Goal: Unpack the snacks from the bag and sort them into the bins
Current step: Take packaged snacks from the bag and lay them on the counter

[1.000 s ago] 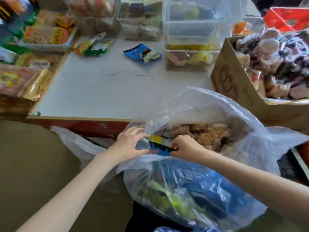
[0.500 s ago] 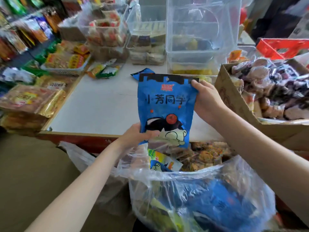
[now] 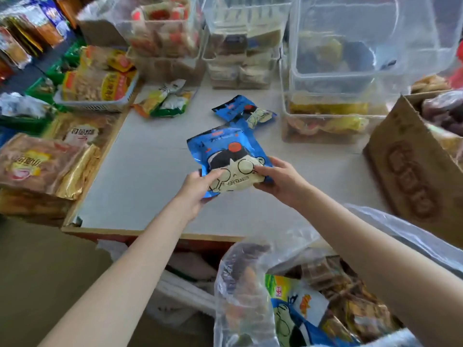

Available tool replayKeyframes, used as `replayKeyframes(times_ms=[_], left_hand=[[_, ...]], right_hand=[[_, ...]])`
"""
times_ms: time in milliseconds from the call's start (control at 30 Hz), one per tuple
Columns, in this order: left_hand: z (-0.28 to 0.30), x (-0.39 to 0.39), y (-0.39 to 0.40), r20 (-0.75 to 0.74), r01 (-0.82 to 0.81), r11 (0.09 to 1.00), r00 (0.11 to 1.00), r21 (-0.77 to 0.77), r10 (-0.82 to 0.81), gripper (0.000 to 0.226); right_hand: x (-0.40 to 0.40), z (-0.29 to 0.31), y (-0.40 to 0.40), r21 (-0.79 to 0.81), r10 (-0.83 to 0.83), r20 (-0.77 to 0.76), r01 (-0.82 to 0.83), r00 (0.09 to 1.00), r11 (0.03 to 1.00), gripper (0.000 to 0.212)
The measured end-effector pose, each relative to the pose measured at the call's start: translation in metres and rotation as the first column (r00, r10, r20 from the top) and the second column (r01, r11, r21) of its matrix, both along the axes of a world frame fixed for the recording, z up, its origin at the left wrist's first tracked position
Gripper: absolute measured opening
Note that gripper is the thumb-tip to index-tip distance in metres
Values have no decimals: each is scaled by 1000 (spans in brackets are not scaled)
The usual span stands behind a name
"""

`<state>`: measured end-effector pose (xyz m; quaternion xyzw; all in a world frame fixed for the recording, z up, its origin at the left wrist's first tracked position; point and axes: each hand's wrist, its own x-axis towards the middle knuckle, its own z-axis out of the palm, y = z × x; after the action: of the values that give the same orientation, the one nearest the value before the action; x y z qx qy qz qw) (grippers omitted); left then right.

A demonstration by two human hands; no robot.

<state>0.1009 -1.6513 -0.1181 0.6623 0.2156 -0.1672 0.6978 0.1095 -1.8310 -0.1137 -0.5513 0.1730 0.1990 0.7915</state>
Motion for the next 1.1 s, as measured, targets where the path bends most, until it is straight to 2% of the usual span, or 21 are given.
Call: replayKeyframes(times_ms=[100, 200, 300, 400, 533, 600, 700, 800, 900, 1000, 1067, 1100], left_hand=[[-22, 49, 26, 9, -50, 989, 999, 137, 49, 8], [-45, 83, 49, 4, -6, 952, 1000, 305, 5, 10], [-62, 99, 65, 1, 78, 911, 996, 406, -86, 17], [-75, 103, 71, -25, 121, 890, 992, 439, -123, 16], [-86, 95, 71, -70, 157, 878, 988, 453, -141, 14], [-87, 87, 68, -89, 156, 892, 987, 424, -131, 16], [-76, 72, 55, -97, 110, 952, 992, 284, -86, 16], [-57, 51, 36, -55, 123, 963, 992, 241, -113, 20], [-39, 16, 13, 9, 202, 947, 977, 251, -211, 23], [-27, -28, -7, 129, 322, 873, 912, 367, -390, 31], [-22, -60, -19, 179, 399, 768, 820, 501, -543, 32], [-17, -79, -25, 197, 415, 707, 768, 572, -610, 27]], right_hand=[[62, -31, 22, 44, -169, -134, 176, 976, 983, 26], [129, -41, 32, 61, -395, -185, 411, 900, 909, 36], [187, -37, 33, -8, -511, -122, 514, 851, 858, 57], [224, -33, 26, -84, -512, -31, 508, 859, 857, 53], [245, -45, 17, 31, -407, -178, 418, 896, 908, 43], [230, -47, 18, -67, -356, -130, 350, 925, 934, 39], [193, -38, 14, -26, -336, -163, 337, 927, 941, 30], [141, -14, -6, -121, -184, -104, 171, 977, 978, 26], [79, 14, -44, -225, -26, -17, 21, 1000, 974, 16], [10, 37, -83, -402, 182, 120, -120, 976, 908, 17], [-43, 46, -103, -621, 429, 214, -217, 877, 753, 24], [-71, 46, -111, -739, 581, 215, -258, 785, 622, 26]])
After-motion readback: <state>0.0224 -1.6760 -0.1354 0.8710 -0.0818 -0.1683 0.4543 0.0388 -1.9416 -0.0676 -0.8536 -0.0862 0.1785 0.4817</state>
